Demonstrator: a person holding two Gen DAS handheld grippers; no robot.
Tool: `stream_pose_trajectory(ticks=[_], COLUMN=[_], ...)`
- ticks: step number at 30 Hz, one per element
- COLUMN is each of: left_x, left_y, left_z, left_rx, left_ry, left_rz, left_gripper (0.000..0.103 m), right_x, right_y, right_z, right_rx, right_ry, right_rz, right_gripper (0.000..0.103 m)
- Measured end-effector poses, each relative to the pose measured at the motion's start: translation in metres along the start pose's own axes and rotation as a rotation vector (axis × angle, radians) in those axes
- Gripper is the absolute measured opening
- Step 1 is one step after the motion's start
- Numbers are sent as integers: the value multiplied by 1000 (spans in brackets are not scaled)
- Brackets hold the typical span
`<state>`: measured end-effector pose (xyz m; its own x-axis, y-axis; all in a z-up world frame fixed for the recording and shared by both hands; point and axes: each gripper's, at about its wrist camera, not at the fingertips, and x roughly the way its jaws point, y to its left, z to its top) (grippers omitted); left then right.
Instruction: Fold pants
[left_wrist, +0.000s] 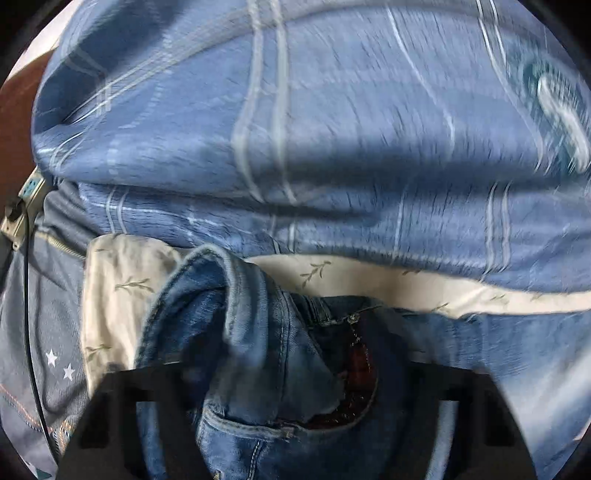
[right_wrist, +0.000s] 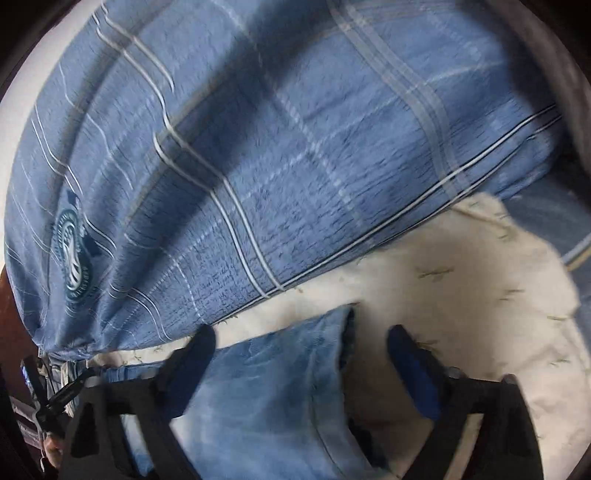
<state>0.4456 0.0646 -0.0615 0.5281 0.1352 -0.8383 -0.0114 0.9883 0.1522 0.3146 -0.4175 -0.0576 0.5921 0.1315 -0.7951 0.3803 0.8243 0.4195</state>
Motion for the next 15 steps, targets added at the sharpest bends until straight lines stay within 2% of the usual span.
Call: stream_pose_trajectory(ticks=[1,2,4,5,8,12,15], left_x=[4,5,-5,-14,-55,-133,-176], left_y=[-1,1,14,19,38,67,81], left_z=[-1,-3,-6,-8,-16,-47,-79], left_rx=[1,-10,-54,-69,-101,-102,-104], left_ry=[11,13,-23,-49,-143,-323,-415], left_rz=[5,11,-49,-74,-163,-290,-338], left_gripper=[42,26,20,17,15,14,15], right_x=[15,23,22,13,-41,-96,-141], right_y=[3,5,12,14,21,24,17], right_z=[-3,-7,-14,-17,-29,-55,-82], right_rx=[-20,-42,-85,-91,-109,-130,-136], right_ry=[55,86,73,32,-164,-273,-357], right_rz=[-57,-103,-130,-101,0,91,151], right_gripper=[62,42,25,18,12,11,11])
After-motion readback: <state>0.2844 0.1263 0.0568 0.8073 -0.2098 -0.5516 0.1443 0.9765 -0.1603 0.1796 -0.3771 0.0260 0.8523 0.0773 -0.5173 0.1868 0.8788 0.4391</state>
